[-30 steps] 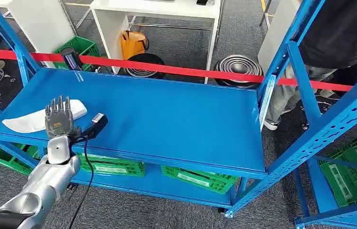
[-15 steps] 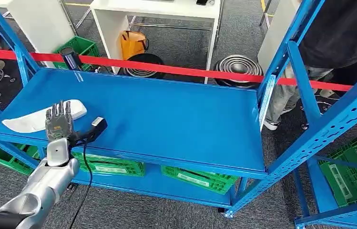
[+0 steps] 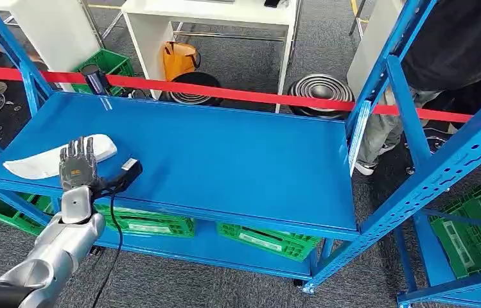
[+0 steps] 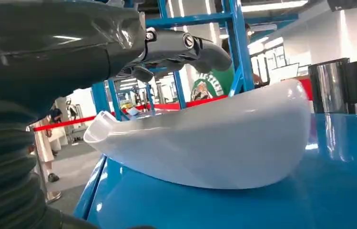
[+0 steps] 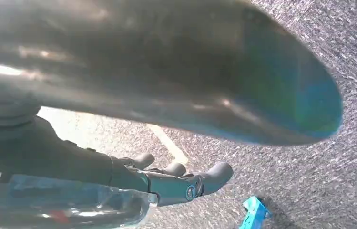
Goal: Take the parts from the cabinet and place them on the table.
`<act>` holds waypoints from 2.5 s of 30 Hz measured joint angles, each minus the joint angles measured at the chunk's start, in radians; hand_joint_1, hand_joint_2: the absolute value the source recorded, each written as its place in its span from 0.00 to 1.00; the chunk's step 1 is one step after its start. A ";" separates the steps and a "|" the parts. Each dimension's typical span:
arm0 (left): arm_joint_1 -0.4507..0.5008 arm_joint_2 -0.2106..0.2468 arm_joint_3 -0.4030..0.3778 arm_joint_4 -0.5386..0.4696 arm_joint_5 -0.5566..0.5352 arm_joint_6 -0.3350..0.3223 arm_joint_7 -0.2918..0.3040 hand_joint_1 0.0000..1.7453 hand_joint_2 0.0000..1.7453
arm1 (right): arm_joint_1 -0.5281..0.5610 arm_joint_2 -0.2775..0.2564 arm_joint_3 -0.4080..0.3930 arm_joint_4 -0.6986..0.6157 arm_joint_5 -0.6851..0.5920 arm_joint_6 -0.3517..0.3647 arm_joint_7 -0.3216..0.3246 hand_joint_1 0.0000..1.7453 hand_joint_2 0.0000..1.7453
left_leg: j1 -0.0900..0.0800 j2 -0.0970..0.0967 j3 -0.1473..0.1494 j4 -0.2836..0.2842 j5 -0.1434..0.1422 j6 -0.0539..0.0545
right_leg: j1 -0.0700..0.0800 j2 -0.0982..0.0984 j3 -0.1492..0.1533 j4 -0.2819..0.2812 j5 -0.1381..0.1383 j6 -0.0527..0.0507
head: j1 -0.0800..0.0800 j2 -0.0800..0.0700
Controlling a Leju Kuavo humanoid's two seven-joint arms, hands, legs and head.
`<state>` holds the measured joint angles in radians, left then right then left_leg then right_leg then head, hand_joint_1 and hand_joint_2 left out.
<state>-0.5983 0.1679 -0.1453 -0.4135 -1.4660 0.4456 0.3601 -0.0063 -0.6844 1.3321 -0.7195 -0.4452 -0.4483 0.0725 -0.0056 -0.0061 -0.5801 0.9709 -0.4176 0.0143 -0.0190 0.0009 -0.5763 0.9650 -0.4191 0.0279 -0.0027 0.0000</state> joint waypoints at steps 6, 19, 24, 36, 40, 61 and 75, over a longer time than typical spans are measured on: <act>-0.001 0.010 0.000 0.009 -0.017 0.002 0.017 0.00 1.00 | 0.007 -0.009 0.011 -0.021 -0.006 -0.025 0.005 0.00 0.00 | 0.000 0.000 0.000 0.000 0.000 0.000 | 0.000 0.000 0.000 0.000 0.000 0.000 | 0.000 0.000; 0.017 0.028 -0.001 0.038 -0.043 0.003 0.034 0.75 1.00 | 0.011 -0.055 0.042 -0.079 -0.013 -0.059 0.010 0.00 0.00 | 0.000 0.000 0.000 0.000 0.000 0.000 | 0.000 0.000 0.000 0.000 0.000 0.000 | 0.000 0.000; 0.023 0.030 0.000 0.042 -0.048 0.003 0.037 0.73 1.00 | 0.019 -0.087 0.046 -0.098 -0.022 -0.068 -0.002 0.00 0.00 | 0.000 0.000 -0.001 0.000 0.000 0.000 | 0.000 0.000 0.000 0.000 0.000 0.000 | 0.000 0.000; 0.024 0.041 -0.001 0.047 -0.060 -0.016 0.026 0.55 1.00 | 0.010 -0.114 0.065 -0.146 -0.026 -0.095 -0.002 0.00 0.00 | 0.000 0.000 0.001 0.000 0.000 0.000 | 0.000 0.000 0.001 0.000 0.000 0.000 | 0.000 0.000; 0.024 0.042 -0.001 0.048 -0.060 -0.016 0.024 0.90 1.00 | 0.004 -0.115 0.065 -0.150 -0.026 -0.096 -0.002 0.00 0.00 | 0.000 0.000 0.001 0.000 0.000 0.000 | 0.000 0.000 0.001 0.000 0.000 0.000 | 0.000 0.000; 0.034 0.013 0.063 0.029 0.086 0.172 -0.195 1.00 1.00 | -0.009 -0.104 0.068 -0.152 -0.034 -0.092 -0.019 0.00 0.00 | 0.000 0.000 0.000 0.000 0.000 0.000 | 0.000 0.000 -0.001 0.000 0.000 0.000 | 0.000 0.000; 0.033 -0.040 0.090 -0.013 0.395 0.194 -0.503 1.00 1.00 | -0.017 -0.047 0.069 -0.115 -0.068 -0.079 -0.050 0.00 0.00 | 0.000 0.000 -0.001 0.000 0.000 0.000 | 0.000 0.000 -0.001 0.000 0.000 0.000 | 0.000 0.000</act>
<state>-0.5652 0.1282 -0.0558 -0.4261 -1.0707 0.6397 -0.1424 -0.0228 -0.7313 1.4012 -0.8343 -0.5134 -0.5276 0.0221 -0.0058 -0.0060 -0.5808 0.9710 -0.4179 0.0140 -0.0193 0.0009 -0.5776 0.9652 -0.4194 0.0279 -0.0027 0.0000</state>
